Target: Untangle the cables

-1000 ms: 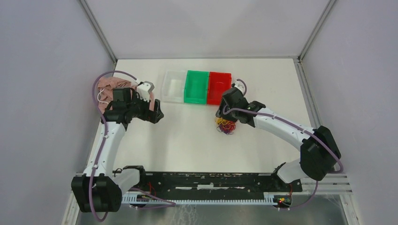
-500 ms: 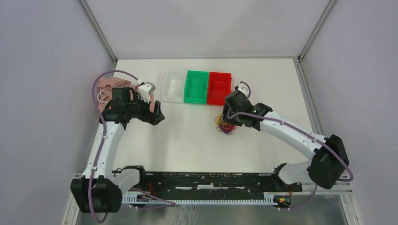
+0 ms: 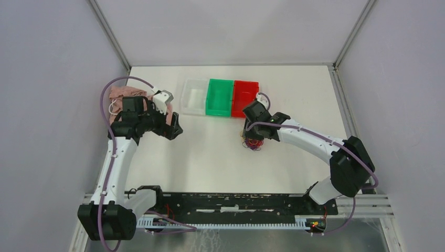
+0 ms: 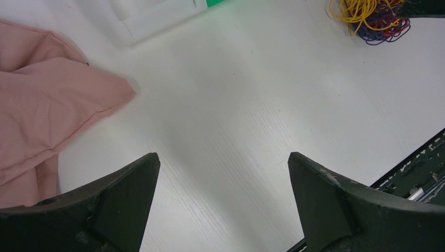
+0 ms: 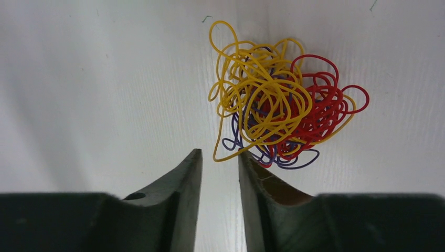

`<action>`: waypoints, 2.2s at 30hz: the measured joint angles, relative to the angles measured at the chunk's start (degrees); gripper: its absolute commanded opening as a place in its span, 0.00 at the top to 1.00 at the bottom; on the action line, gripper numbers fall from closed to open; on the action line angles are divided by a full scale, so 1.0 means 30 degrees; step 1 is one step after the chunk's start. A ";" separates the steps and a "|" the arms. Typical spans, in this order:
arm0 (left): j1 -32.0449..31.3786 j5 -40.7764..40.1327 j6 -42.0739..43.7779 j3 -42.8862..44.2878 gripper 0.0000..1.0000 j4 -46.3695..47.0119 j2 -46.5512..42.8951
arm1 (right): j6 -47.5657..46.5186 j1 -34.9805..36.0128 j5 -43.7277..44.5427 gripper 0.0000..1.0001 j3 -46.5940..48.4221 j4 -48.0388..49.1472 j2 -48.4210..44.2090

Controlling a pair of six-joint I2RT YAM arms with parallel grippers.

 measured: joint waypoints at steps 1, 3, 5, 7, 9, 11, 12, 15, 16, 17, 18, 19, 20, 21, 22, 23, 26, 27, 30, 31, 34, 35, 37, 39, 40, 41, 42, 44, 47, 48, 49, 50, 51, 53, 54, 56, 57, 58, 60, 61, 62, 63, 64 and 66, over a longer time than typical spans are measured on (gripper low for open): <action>-0.0015 0.0007 0.0000 0.0051 0.01 -0.0007 0.0000 | 0.0015 0.0000 0.0015 0.73 0.0000 0.0102 0.0015; -0.0015 0.0058 -0.0007 0.0087 0.01 -0.0015 0.0007 | 0.0058 0.0000 0.0080 0.83 0.0000 0.0437 0.0007; -0.0015 0.0189 -0.0007 0.0087 0.01 -0.0022 0.0036 | 0.0124 0.0000 0.0131 0.91 0.0000 0.0714 0.0007; -0.0036 0.0350 -0.0007 0.0087 0.01 -0.0022 0.0044 | 0.0204 0.0007 0.0138 0.99 -0.0007 0.0925 -0.0051; -0.0087 0.0423 -0.0007 0.0087 0.01 -0.0022 0.0044 | 0.0219 0.0051 0.0131 1.00 -0.0007 0.1071 -0.0255; -0.0146 0.0488 -0.0007 0.0087 0.01 -0.0022 0.0044 | 0.0284 0.0095 0.0131 1.00 -0.0007 0.1275 -0.0634; -0.0197 0.0488 -0.0007 0.0087 0.01 -0.0022 0.0036 | 0.0291 0.0131 0.0109 1.00 -0.0007 0.1362 -0.0889; -0.0386 0.0503 -0.0007 0.0175 0.01 -0.0066 0.0036 | 0.0437 0.0248 -0.0036 1.00 -0.0007 0.1581 -0.1683; -0.0488 0.0503 -0.0015 0.0226 0.01 -0.0080 0.0036 | 0.0525 0.0262 -0.0168 1.00 -0.0007 0.1719 -0.2004; -0.0714 0.0510 -0.0015 0.0299 0.01 -0.0080 0.0022 | 0.0619 0.0284 -0.0313 1.00 -0.0007 0.1851 -0.2280; -0.0933 0.0539 -0.0022 0.0335 0.01 -0.0080 -0.0007 | 0.0736 0.0284 -0.0459 1.00 -0.0007 0.1996 -0.2543; -0.1326 0.0539 -0.0036 0.0364 0.01 -0.0066 -0.0058 | 0.0889 0.0284 -0.0619 1.00 -0.0007 0.2157 -0.2790; -0.1821 0.0525 -0.0051 0.0364 0.01 -0.0051 -0.0153 | 0.1035 0.0284 -0.0816 1.00 -0.0007 0.2331 -0.2994; -0.2368 0.0517 -0.0146 0.0364 0.01 -0.0007 -0.0255 | 0.1224 0.0284 -0.0969 1.00 -0.0007 0.2535 -0.3177; -0.2943 0.0525 -0.0364 0.0364 0.01 0.0095 -0.0379 | 0.1515 0.0284 -0.1246 1.00 -0.0015 0.2834 -0.3402; -0.3351 0.0525 -0.0554 0.0357 0.01 0.0204 -0.0488 | 0.1741 0.0284 -0.1413 1.00 -0.0015 0.3045 -0.3534; -0.4801 0.0466 -0.1443 0.0364 0.01 0.0918 -0.0991 | 0.2506 0.0328 -0.1923 1.00 -0.0022 0.3752 -0.3810; -0.5260 0.0401 -0.1785 0.0357 0.01 0.1246 -0.1158 | 0.2783 0.0408 -0.2062 1.00 -0.0029 0.3993 -0.3883; -0.6732 -0.0197 -0.2827 0.0357 0.01 0.2426 -0.1523 | 0.3548 0.0772 -0.2266 1.00 -0.0066 0.4554 -0.4087; -0.7286 -0.0342 -0.3191 0.0357 0.01 0.2907 -0.1596 | 0.3745 0.0933 -0.2259 1.00 -0.0073 0.4728 -0.4153; -0.8830 -0.1049 -0.4102 0.0350 0.01 0.4269 -0.1523 | 0.4269 0.1494 -0.2135 1.00 -0.0073 0.4969 -0.4364; -0.9355 -0.1333 -0.4422 0.0321 0.01 0.4736 -0.1428 | 0.4452 0.1668 -0.2047 1.00 -0.0073 0.5020 -0.4430; -1.0309 -0.1989 -0.4860 0.0197 0.01 0.5719 -0.1217 | 0.4874 0.1967 -0.1807 1.00 -0.0073 0.5085 -0.4546; -1.1256 -0.2761 -0.5217 -0.0124 0.00 0.6768 -0.0969 | 0.5289 0.2157 -0.1632 1.00 -0.0073 0.5158 -0.4648; -1.1650 -0.3089 -0.5326 -0.0299 0.01 0.7206 -0.0816 | 0.5574 0.2244 -0.1537 1.00 -0.0073 0.5202 -0.4707; -1.1941 -0.3344 -0.5391 -0.0408 0.02 0.7482 -0.0685 | 0.5850 0.2317 -0.1443 1.00 -0.0073 0.5289 -0.4772; -1.2225 -0.3643 -0.5450 -0.0525 0.03 0.7796 -0.0517 | 0.6142 0.2412 -0.1341 1.00 -0.0073 0.5413 -0.4852; -1.2604 -0.4131 -0.5501 -0.0678 0.05 0.8284 -0.0204 | 0.6652 0.2535 -0.1268 1.00 -0.0080 0.5697 -0.5005; -1.2706 -0.4707 -0.5501 -0.0918 0.08 0.8910 -0.0095 | 0.7293 0.2681 -0.1231 1.00 -0.0109 0.6127 -0.5166; -1.2706 -0.4809 -0.5501 -0.0976 0.09 0.9078 -0.0095 | 0.7453 0.2754 -0.1231 1.00 -0.0124 0.6244 -0.5195; -1.2706 -0.4911 -0.5501 -0.1042 0.10 0.9267 -0.0095 | 0.7599 0.2820 -0.1268 1.00 -0.0124 0.6360 -0.5195; -1.2706 -0.5034 -0.5508 -0.1093 0.12 0.9457 -0.0095 | 0.7715 0.2900 -0.1297 1.00 -0.0138 0.6441 -0.5195; -1.2706 -0.5100 -0.5508 -0.1158 0.14 0.9602 -0.0095 | 0.7803 0.2980 -0.1311 1.00 -0.0153 0.6499 -0.5195; -1.2706 -0.5180 -0.5501 -0.1253 0.18 0.9887 -0.0095 | 0.7941 0.3096 -0.1362 1.00 -0.0168 0.6608 -0.5195; -1.2706 -0.5195 -0.5501 -0.1304 0.21 1.0047 -0.0080 | 0.7992 0.3147 -0.1377 1.00 -0.0182 0.6696 -0.5195; -1.2706 -0.5195 -0.5508 -0.1384 0.27 1.0287 -0.0066 | 0.8065 0.3242 -0.1392 1.00 -0.0189 0.6863 -0.5195; -1.2706 -0.5195 -0.5508 -0.1413 0.30 1.0360 -0.0058 | 0.8080 0.3271 -0.1392 1.00 -0.0189 0.6900 -0.5209; -1.2706 -0.5209 -0.5501 -0.1435 0.32 1.0397 -0.0051 | 0.8072 0.3286 -0.1392 1.00 -0.0197 0.6929 -0.5238; -1.2706 -0.5224 -0.5508 -0.1552 0.43 1.0484 -0.0051 | 0.8072 0.3286 -0.1392 1.00 -0.0226 0.6987 -0.5370; -1.2706 -0.5275 -0.5508 -0.1625 0.51 1.0550 -0.0051 | 0.8072 0.3308 -0.1392 1.00 -0.0233 0.6972 -0.5472; -1.2706 -0.5355 -0.5508 -0.1712 0.54 1.0673 -0.0051 | 0.8072 0.3337 -0.1392 1.00 -0.0240 0.6980 -0.5559; -1.2706 -0.5435 -0.5523 -0.1785 0.55 1.0790 -0.0051 | 0.8072 0.3337 -0.1384 1.00 -0.0240 0.6987 -0.5639; -1.2713 -0.5617 -0.5523 -0.1829 0.56 1.0877 -0.0051 | 0.8072 0.3351 -0.1392 1.00 -0.0240 0.6994 -0.5712; -1.2750 -0.5807 -0.5523 -0.1865 0.55 1.0979 -0.0051 | 0.8072 0.3402 -0.1392 1.00 -0.0240 0.7002 -0.5807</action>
